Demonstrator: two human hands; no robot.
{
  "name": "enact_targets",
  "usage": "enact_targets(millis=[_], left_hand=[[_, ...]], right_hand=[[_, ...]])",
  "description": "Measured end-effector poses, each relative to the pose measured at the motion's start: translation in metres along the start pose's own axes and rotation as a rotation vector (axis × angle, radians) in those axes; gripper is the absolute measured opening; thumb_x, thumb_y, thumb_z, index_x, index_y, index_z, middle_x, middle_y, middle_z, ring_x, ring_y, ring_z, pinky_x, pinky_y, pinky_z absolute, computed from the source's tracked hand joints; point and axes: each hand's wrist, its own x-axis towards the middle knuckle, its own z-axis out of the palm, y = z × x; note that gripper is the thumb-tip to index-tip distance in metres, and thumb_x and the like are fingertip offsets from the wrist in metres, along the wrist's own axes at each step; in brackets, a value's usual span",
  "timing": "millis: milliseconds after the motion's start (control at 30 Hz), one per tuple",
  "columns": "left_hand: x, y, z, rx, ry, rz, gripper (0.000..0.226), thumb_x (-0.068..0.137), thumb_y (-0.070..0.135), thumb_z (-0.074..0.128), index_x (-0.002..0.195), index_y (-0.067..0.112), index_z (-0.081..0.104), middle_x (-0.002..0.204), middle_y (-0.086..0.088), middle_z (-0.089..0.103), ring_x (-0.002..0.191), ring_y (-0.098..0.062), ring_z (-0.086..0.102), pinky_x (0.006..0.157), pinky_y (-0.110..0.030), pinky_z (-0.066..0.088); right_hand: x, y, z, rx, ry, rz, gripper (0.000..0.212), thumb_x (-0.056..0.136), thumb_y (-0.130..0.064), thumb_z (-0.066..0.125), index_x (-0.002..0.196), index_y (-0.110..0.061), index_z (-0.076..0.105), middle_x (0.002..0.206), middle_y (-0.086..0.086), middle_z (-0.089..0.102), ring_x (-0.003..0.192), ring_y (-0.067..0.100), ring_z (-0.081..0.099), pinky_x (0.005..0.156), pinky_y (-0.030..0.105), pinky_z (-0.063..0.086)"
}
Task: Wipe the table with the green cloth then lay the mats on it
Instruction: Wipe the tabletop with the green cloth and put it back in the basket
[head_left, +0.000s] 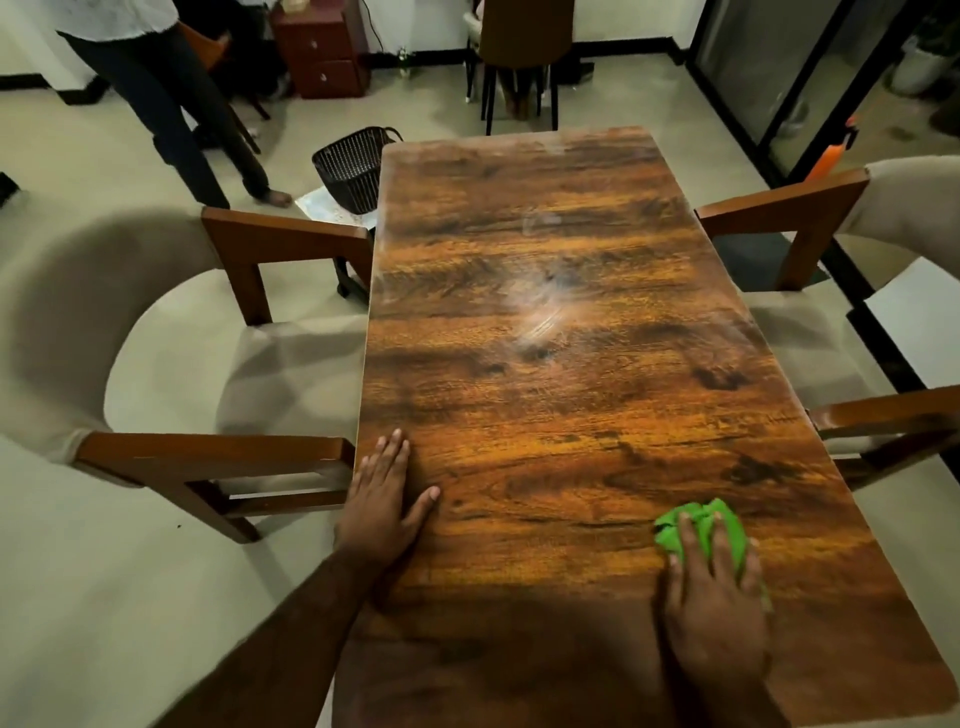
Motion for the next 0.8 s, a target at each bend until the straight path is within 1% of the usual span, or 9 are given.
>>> enact_targets(millis=[100, 200, 300, 367, 433, 533, 633, 733, 800], left_hand=[[0.002, 0.002, -0.012, -0.102, -0.082, -0.014, 0.095, 0.105, 0.073, 0.043, 0.176, 0.021, 0.007, 0.181, 0.009, -0.008, 0.166, -0.009, -0.014, 0.138, -0.044, -0.004], [0.001, 0.016, -0.043, -0.282, -0.191, -0.081, 0.086, 0.109, 0.06, 0.054, 0.176, 0.024, 0.014, 0.182, 0.009, 0.003, 0.167, -0.014, -0.006, 0.139, -0.051, 0.002], [-0.019, 0.043, -0.082, -0.487, -0.197, -0.104, 0.069, 0.108, 0.058, 0.059, 0.17, 0.037, 0.036, 0.175, 0.011, 0.034, 0.164, -0.018, 0.029, 0.133, -0.046, 0.029], [-0.048, 0.061, -0.109, -0.829, -0.28, -0.18, 0.047, 0.105, 0.058, 0.064, 0.15, 0.049, 0.057, 0.156, 0.015, 0.058, 0.142, -0.011, 0.059, 0.108, -0.035, 0.055], [-0.079, 0.075, -0.132, -1.157, -0.365, -0.334, 0.049, 0.095, 0.067, 0.071, 0.14, 0.048, 0.066, 0.141, 0.014, 0.07, 0.123, -0.008, 0.071, 0.095, -0.033, 0.062], [-0.116, 0.071, -0.155, -1.365, -0.384, -0.418, 0.065, 0.084, 0.083, 0.073, 0.137, 0.046, 0.071, 0.133, 0.008, 0.077, 0.123, -0.022, 0.075, 0.098, -0.049, 0.064], [-0.141, 0.053, -0.186, -1.477, -0.36, -0.406, 0.037, 0.104, 0.054, 0.068, 0.134, 0.033, 0.075, 0.128, -0.007, 0.08, 0.122, -0.038, 0.074, 0.097, -0.053, 0.062], [-0.158, 0.016, -0.217, -1.576, -0.298, -0.373, 0.028, 0.107, 0.026, 0.069, 0.133, 0.021, 0.076, 0.127, -0.019, 0.079, 0.121, -0.044, 0.074, 0.108, -0.056, 0.058], [-0.17, -0.009, -0.243, -1.605, -0.256, -0.335, 0.034, 0.1, 0.019, 0.076, 0.134, 0.013, 0.074, 0.126, -0.024, 0.078, 0.115, -0.044, 0.076, 0.102, -0.054, 0.062]], right_hand=[[0.02, 0.044, -0.023, 0.204, 0.091, 0.222, 0.074, 0.104, -0.03, 0.06, 0.169, -0.046, 0.029, 0.18, 0.011, 0.028, 0.16, 0.051, 0.029, 0.125, 0.069, 0.033], [0.014, 0.024, -0.05, 0.498, 0.238, 0.334, 0.065, 0.108, -0.02, 0.059, 0.162, -0.051, 0.041, 0.172, 0.014, 0.041, 0.15, 0.053, 0.043, 0.118, 0.072, 0.04], [-0.03, -0.058, -0.059, 0.657, 0.278, 0.155, 0.044, 0.112, -0.02, 0.06, 0.131, -0.059, 0.057, 0.151, 0.015, 0.061, 0.134, 0.042, 0.06, 0.109, 0.044, 0.051], [-0.068, -0.121, -0.064, 0.853, 0.259, 0.074, 0.036, 0.11, -0.016, 0.064, 0.13, -0.046, 0.061, 0.138, 0.014, 0.066, 0.121, 0.027, 0.07, 0.089, 0.013, 0.055], [-0.108, -0.184, -0.066, 1.018, 0.219, 0.031, 0.029, 0.111, -0.008, 0.061, 0.135, -0.023, 0.062, 0.123, 0.01, 0.069, 0.097, -0.001, 0.073, 0.071, 0.003, 0.052], [-0.171, -0.271, -0.06, 1.17, 0.039, -0.129, 0.017, 0.111, -0.014, 0.061, 0.125, -0.023, 0.066, 0.109, 0.0, 0.077, 0.091, 0.0, 0.074, 0.073, 0.013, 0.058], [-0.216, -0.33, -0.046, 1.168, -0.15, -0.281, 0.027, 0.104, -0.04, 0.076, 0.13, -0.034, 0.069, 0.122, 0.001, 0.078, 0.113, 0.02, 0.077, 0.092, 0.042, 0.065], [-0.251, -0.375, -0.044, 1.118, -0.183, -0.354, 0.042, 0.094, -0.055, 0.082, 0.13, -0.037, 0.069, 0.128, 0.001, 0.078, 0.12, 0.021, 0.075, 0.1, 0.037, 0.062], [-0.27, -0.401, -0.043, 1.08, -0.194, -0.362, 0.057, 0.085, -0.069, 0.085, 0.13, -0.041, 0.067, 0.13, -0.001, 0.078, 0.12, 0.021, 0.076, 0.101, 0.039, 0.061]])
